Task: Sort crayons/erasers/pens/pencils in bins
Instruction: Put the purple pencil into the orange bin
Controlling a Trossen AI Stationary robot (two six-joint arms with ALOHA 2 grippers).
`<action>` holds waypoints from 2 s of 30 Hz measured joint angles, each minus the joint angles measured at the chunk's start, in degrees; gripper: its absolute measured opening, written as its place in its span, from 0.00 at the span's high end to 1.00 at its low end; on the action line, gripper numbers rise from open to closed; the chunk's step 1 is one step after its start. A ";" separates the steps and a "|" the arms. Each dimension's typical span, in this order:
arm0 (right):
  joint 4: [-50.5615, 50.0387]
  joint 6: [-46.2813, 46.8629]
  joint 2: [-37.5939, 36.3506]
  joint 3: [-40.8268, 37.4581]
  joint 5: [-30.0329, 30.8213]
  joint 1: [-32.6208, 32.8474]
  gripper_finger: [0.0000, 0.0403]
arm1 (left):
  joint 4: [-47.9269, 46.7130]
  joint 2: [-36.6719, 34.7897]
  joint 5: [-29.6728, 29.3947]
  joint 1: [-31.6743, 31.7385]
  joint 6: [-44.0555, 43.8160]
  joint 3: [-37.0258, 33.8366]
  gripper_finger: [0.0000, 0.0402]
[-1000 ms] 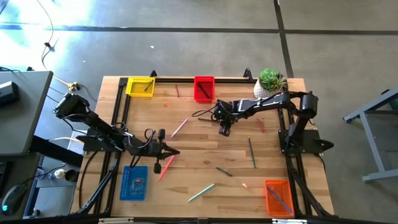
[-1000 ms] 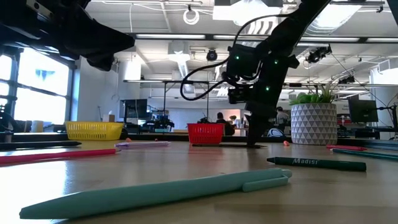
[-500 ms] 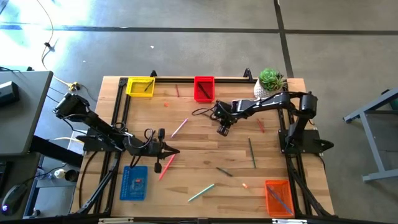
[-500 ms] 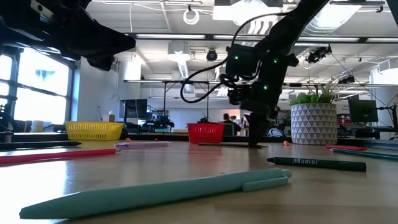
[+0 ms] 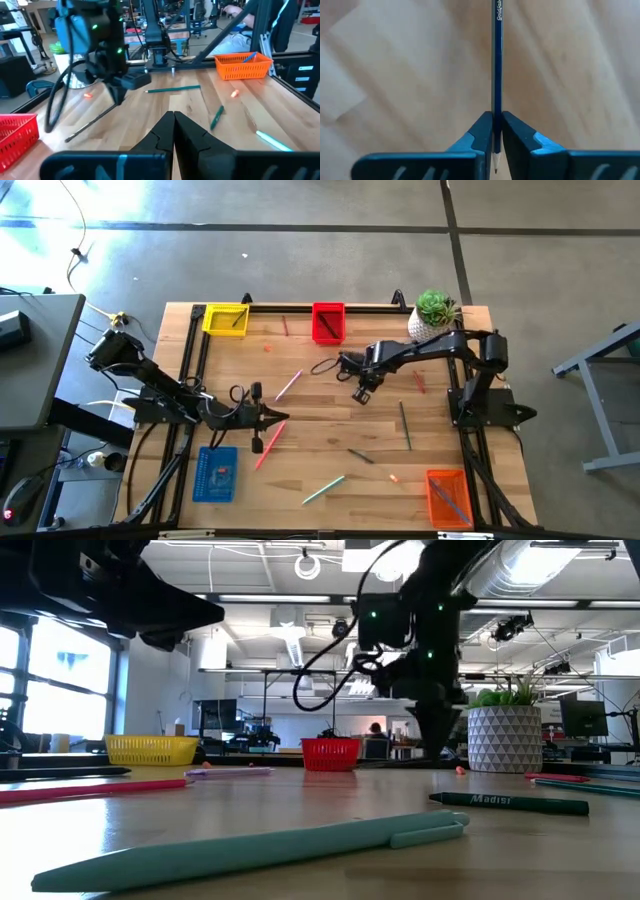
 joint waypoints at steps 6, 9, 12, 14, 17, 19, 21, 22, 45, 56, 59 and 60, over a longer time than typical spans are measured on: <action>-8.63 7.59 -0.07 5.56 -0.97 6.02 0.93 | 0.29 0.00 -2.52 0.00 0.12 0.00 1.00; -12.92 12.38 -0.07 9.13 -1.53 10.76 0.93 | 0.26 0.00 -2.82 0.00 0.12 0.00 1.00; -18.03 19.06 -0.13 12.82 -1.67 16.03 0.93 | 0.26 0.00 -2.80 -0.02 0.12 0.00 1.00; -21.33 23.66 -0.15 15.17 -1.70 19.93 0.93 | 0.26 0.00 -2.80 -0.02 0.10 0.00 1.00; -25.81 31.46 -0.15 18.57 -2.96 26.26 0.93 | 0.25 0.00 -2.80 -0.02 0.11 0.00 1.00; -28.32 36.76 -0.18 20.68 -3.99 30.52 0.93 | 0.25 0.00 -2.80 -0.02 0.12 0.00 1.00; -29.38 42.24 -0.18 22.68 -5.13 34.85 0.93 | 0.26 0.00 -2.82 -0.02 0.10 0.00 1.00; -29.69 44.83 -0.18 23.69 -5.41 36.85 0.93 | 0.26 0.00 -2.80 -0.02 0.12 0.00 1.00; -29.04 87.35 -0.24 27.33 -7.28 63.38 0.93 | 0.63 0.00 -1.92 1.11 0.93 0.00 1.00; -23.87 98.65 -0.24 27.33 -17.13 67.60 0.93 | 0.63 0.00 -1.91 1.11 2.47 0.00 1.00; -22.27 102.12 -0.24 27.33 -21.04 68.37 0.93 | 0.63 0.00 -1.88 1.47 2.93 0.00 1.00; -21.82 103.14 -0.24 27.33 -22.05 68.63 0.93 | 0.63 0.00 -1.69 1.60 2.92 0.00 1.00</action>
